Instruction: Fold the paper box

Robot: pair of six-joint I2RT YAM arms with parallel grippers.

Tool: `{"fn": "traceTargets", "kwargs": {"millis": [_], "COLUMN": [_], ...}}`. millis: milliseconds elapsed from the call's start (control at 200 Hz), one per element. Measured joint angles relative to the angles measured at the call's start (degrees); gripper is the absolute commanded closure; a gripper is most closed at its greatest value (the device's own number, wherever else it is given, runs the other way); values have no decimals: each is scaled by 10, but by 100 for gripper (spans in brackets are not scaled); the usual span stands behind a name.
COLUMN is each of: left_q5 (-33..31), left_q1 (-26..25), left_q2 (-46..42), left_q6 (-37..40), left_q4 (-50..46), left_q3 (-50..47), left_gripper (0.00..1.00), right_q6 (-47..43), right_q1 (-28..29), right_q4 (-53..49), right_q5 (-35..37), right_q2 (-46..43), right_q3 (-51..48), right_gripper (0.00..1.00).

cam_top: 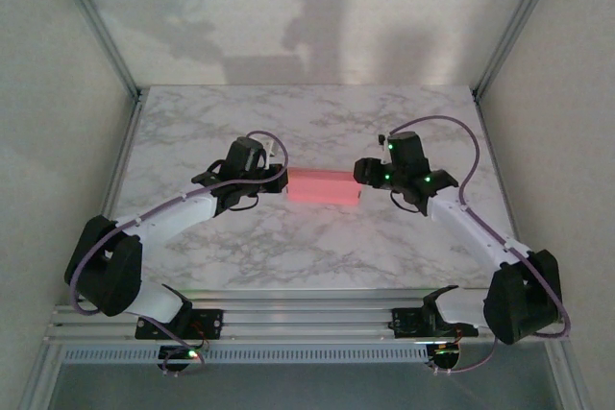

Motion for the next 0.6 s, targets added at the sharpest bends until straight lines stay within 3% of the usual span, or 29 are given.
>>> {"fn": "traceTargets", "kwargs": {"millis": [230, 601], "left_q5": [0, 3], "left_q1": [0, -4], "left_q2": [0, -3], "left_q6": [0, 1], "left_q4": [0, -8], "left_q3": [0, 3], "left_gripper": [90, 76], "right_q6": [1, 4], "right_q1": [0, 0], "right_q4": [8, 39], "right_q5": [8, 8], "right_q2": [7, -3], "right_q3": [-4, -32], "right_gripper": [46, 47]}}
